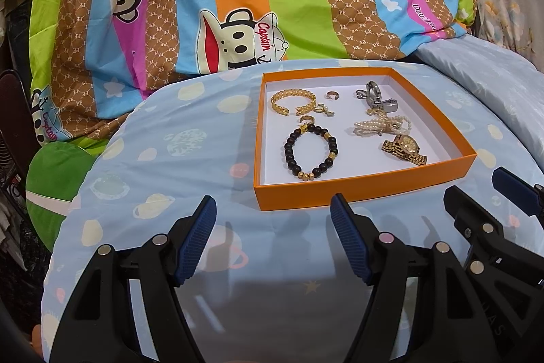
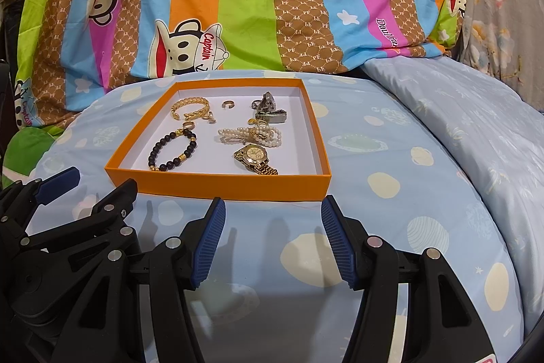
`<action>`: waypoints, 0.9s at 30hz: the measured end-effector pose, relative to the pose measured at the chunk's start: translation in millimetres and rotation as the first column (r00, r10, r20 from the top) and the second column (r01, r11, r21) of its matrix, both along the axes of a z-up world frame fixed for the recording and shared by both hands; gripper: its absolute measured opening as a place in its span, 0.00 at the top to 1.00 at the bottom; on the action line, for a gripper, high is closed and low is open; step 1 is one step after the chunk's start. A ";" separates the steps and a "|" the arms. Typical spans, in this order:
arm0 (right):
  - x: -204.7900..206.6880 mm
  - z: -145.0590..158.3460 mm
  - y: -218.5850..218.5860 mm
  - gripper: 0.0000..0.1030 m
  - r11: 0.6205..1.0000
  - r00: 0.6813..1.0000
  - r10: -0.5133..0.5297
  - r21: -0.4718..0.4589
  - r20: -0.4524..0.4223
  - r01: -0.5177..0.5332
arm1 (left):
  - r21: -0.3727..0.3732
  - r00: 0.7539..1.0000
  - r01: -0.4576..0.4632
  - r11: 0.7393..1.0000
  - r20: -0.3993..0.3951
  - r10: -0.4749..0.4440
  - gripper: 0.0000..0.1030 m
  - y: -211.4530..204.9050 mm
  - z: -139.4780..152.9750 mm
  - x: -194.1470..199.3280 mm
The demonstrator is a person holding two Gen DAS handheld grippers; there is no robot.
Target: Organize jewelry
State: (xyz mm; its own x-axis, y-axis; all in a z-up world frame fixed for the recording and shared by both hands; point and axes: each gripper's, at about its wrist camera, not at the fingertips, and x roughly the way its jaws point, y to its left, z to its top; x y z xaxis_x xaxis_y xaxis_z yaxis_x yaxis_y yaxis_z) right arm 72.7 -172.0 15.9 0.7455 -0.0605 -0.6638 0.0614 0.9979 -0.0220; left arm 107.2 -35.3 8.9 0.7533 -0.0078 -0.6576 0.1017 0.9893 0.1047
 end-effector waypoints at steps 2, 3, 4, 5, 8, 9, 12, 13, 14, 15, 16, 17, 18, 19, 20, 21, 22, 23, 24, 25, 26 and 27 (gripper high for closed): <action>-0.1 0.0 -0.1 0.43 1.000 1.000 0.000 -0.001 0.001 0.000 | 0.000 1.000 0.000 1.000 0.001 0.000 0.35 -0.9 0.0 -0.3; 0.0 -0.1 -0.2 0.43 1.000 1.000 0.000 0.000 0.000 0.000 | 0.000 1.000 0.000 1.000 0.001 0.000 0.35 -0.1 0.1 -0.1; 0.1 -0.1 -0.1 0.43 1.000 1.000 0.000 0.000 0.000 0.000 | 0.001 1.000 0.000 1.000 0.000 0.000 0.35 -1.0 0.0 -0.2; 0.0 0.0 0.0 0.43 1.000 1.000 0.000 0.000 0.000 0.000 | 0.000 1.000 0.000 1.000 0.000 0.000 0.35 -1.0 0.0 -0.3; 0.1 -0.1 -0.2 0.43 1.000 1.000 0.000 0.000 0.000 0.000 | 0.001 1.000 0.000 1.000 0.000 0.000 0.35 -1.1 0.0 -0.2; 0.1 0.0 -0.1 0.43 1.000 1.000 0.000 0.000 0.000 0.000 | 0.001 1.000 0.000 1.000 0.000 0.000 0.35 -0.3 0.1 0.0; 0.0 0.0 0.0 0.43 1.000 1.000 0.000 -0.001 0.000 0.000 | 0.002 1.000 0.000 1.000 0.001 0.000 0.35 0.8 0.4 0.0; 0.1 0.0 -0.1 0.43 1.000 1.000 0.000 -0.001 0.000 0.000 | 0.002 1.000 0.000 1.000 0.001 0.000 0.35 0.2 0.4 -0.1; 0.1 0.0 -0.1 0.43 1.000 1.000 0.000 -0.001 0.000 0.000 | 0.002 1.000 0.000 1.000 0.001 0.000 0.35 -0.3 0.3 -0.2; 0.1 0.0 0.0 0.43 1.000 1.000 0.000 -0.001 0.000 0.000 | 0.002 1.000 0.000 1.000 0.001 0.000 0.35 -0.4 0.3 -0.2; 0.2 0.1 0.0 0.43 1.000 1.000 0.000 -0.001 0.000 0.000 | 0.002 1.000 0.000 1.000 0.001 0.000 0.35 -0.3 0.3 -0.2; 0.2 0.1 0.1 0.43 1.000 1.000 0.000 -0.001 0.000 0.000 | 0.002 1.000 -0.001 1.000 0.001 0.001 0.35 -0.5 0.3 -0.1; 0.2 0.1 0.2 0.43 1.000 1.000 0.001 -0.001 0.000 -0.001 | 0.002 1.000 -0.001 1.000 0.000 0.001 0.35 -0.6 0.3 -0.2; 0.2 0.2 0.2 0.43 1.000 1.000 0.000 -0.002 0.000 0.000 | 0.002 1.000 0.000 1.000 0.000 0.000 0.35 -0.4 0.2 -0.1; 0.3 0.2 0.3 0.43 1.000 1.000 0.001 -0.001 0.000 -0.001 | 0.001 1.000 0.000 1.000 0.000 0.000 0.35 -0.6 0.1 -0.1; -0.1 0.1 0.0 0.43 1.000 1.000 0.002 -0.002 0.000 -0.002 | 0.002 1.000 -0.001 1.000 0.000 0.001 0.35 -0.8 0.1 -0.1; -0.6 -0.1 -0.7 0.43 1.000 1.000 0.001 -0.003 0.001 -0.001 | 0.003 1.000 -0.002 1.000 0.000 0.002 0.35 0.5 0.6 0.2; -0.5 -0.3 -0.9 0.43 1.000 1.000 0.002 -0.002 0.000 -0.002 | 0.003 1.000 -0.002 1.000 0.000 0.002 0.35 0.4 0.5 0.1; -0.5 -0.4 -1.2 0.43 1.000 1.000 0.002 -0.002 0.000 -0.002 | 0.003 1.000 -0.002 1.000 0.001 0.002 0.35 0.2 0.4 0.1; -0.5 -0.2 -0.7 0.43 1.000 1.000 0.001 -0.002 0.000 -0.001 | 0.004 1.000 -0.003 1.000 0.001 0.003 0.35 1.3 0.6 0.3; -0.5 -0.2 -0.7 0.43 1.000 1.000 0.001 -0.003 0.000 -0.001 | 0.004 1.000 -0.002 1.000 0.001 0.002 0.35 0.2 0.3 0.1; -0.6 -0.3 -1.1 0.43 1.000 1.000 0.001 -0.003 0.001 -0.001 | 0.003 1.000 -0.002 1.000 0.001 0.002 0.35 0.2 0.3 0.2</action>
